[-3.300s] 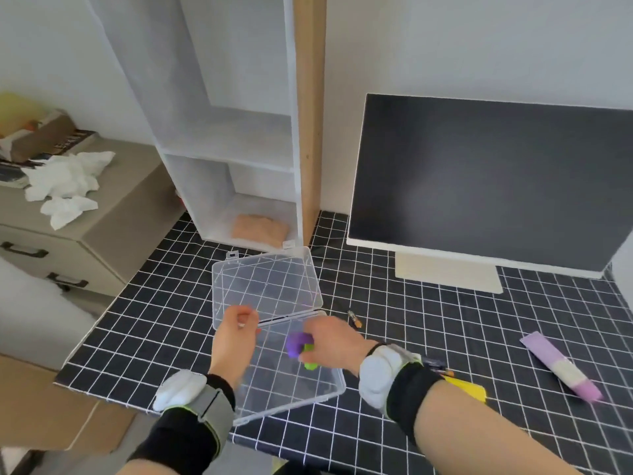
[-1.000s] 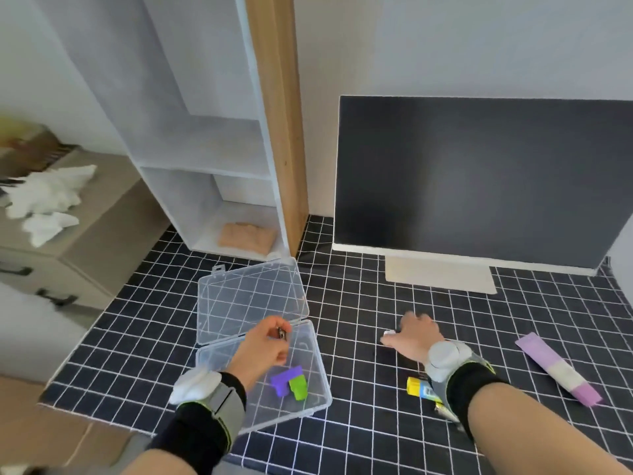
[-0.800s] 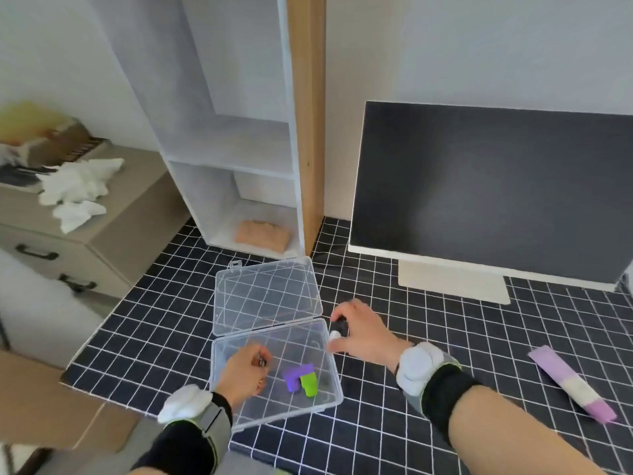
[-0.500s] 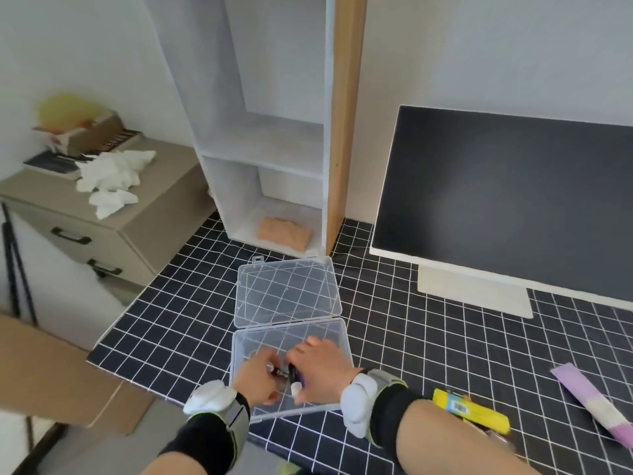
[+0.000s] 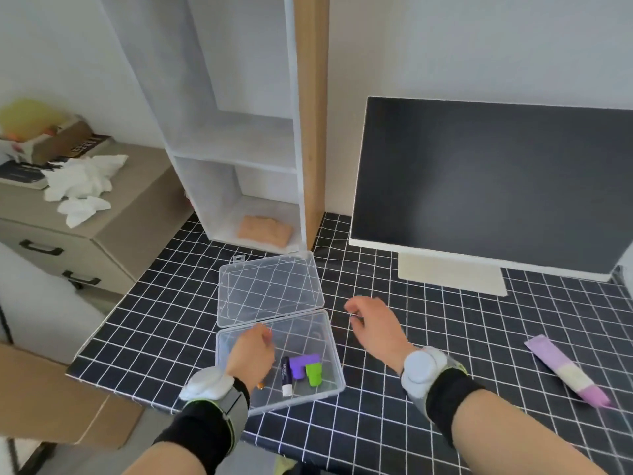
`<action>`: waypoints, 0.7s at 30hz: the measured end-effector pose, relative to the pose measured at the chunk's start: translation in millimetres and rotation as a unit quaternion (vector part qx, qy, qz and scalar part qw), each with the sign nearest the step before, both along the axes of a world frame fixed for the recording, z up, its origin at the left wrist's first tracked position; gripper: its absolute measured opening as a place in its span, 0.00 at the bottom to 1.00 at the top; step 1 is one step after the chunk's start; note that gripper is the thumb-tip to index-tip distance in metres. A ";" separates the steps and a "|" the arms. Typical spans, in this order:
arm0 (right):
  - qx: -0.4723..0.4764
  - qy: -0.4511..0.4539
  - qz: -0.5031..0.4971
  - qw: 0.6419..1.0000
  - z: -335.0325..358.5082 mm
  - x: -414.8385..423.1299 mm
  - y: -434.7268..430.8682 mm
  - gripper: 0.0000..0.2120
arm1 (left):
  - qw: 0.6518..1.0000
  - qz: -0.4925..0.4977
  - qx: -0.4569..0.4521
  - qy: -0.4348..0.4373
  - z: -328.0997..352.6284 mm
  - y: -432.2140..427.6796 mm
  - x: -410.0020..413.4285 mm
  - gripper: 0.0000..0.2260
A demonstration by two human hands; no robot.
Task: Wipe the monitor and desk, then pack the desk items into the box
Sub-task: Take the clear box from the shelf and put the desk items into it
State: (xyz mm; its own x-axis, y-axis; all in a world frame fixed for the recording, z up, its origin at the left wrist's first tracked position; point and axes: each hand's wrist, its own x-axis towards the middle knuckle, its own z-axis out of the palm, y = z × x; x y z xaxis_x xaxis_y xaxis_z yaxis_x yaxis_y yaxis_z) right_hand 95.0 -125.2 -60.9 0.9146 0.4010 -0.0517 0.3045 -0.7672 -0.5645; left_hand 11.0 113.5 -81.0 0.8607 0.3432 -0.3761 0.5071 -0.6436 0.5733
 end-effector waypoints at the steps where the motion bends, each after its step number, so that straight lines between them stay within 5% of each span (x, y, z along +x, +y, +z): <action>1: 0.003 0.039 -0.053 0.998 -1.7 5.1 -18.6 0.10 | 1.000 -0.006 0.000 -0.028 5.5 -10.7 5.5 0.07; 6: -0.055 0.206 -0.180 0.960 -9.9 4.1 -122.5 0.09 | 0.981 -0.143 -0.081 -0.106 25.7 -88.4 31.3 0.03; 13: -0.095 0.289 -0.212 0.929 -30.0 -50.3 -205.9 0.25 | 0.936 -0.347 -0.049 0.032 1.2 -181.9 38.2 0.15; 21: 0.000 0.335 -0.209 0.919 -68.8 -50.4 -230.3 0.19 | 0.932 -0.359 -0.011 0.048 -23.3 -227.0 30.3 0.22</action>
